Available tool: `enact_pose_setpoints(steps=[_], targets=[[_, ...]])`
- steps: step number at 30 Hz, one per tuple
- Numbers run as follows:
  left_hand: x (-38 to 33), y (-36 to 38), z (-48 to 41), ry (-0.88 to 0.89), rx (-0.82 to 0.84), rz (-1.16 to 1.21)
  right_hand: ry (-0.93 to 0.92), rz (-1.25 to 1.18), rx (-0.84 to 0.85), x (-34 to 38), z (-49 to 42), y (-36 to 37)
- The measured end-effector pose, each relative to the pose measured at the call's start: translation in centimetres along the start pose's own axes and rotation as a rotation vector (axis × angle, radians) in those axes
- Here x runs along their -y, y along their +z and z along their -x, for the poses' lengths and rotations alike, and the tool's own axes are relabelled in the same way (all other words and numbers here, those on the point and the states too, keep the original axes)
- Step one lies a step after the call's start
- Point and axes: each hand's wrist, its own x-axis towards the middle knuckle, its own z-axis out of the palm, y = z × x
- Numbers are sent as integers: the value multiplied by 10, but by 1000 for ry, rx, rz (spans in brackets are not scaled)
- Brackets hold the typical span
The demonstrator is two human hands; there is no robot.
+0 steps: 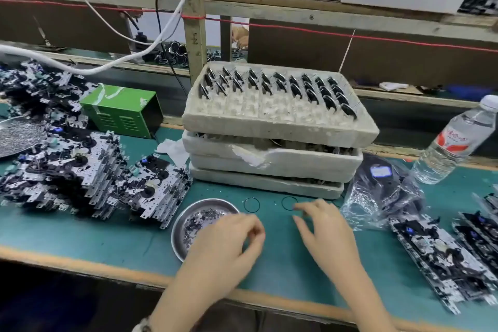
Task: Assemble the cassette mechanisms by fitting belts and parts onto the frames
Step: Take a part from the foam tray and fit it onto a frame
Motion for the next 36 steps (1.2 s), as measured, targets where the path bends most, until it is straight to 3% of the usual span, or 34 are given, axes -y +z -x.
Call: enact_pose_setpoints(steps=[4, 7, 13, 17, 23, 26, 31, 36], targets=[[7, -12, -25, -66, -295, -299, -100, 285, -64, 15, -26, 12], [23, -27, -31, -132, -375, -458, -184, 453, -124, 14, -28, 21], [57, -57, -24, -318, -513, -687, -222, 484, -215, 12, -25, 29], [73, -65, -17, -324, -514, -721, -149, 259, -288, 12, -17, 34], [86, -78, -20, -127, -462, -854, -67, -53, -264, 15, 1, 35], [90, -97, -20, -151, -585, -756, -55, -181, -314, 12, 12, 34], [95, -126, -20, -336, -713, -578, 49, -401, -408, 11, 22, 28], [67, -138, -11, -212, -704, -306, 272, -611, -419, -1, 31, 24]])
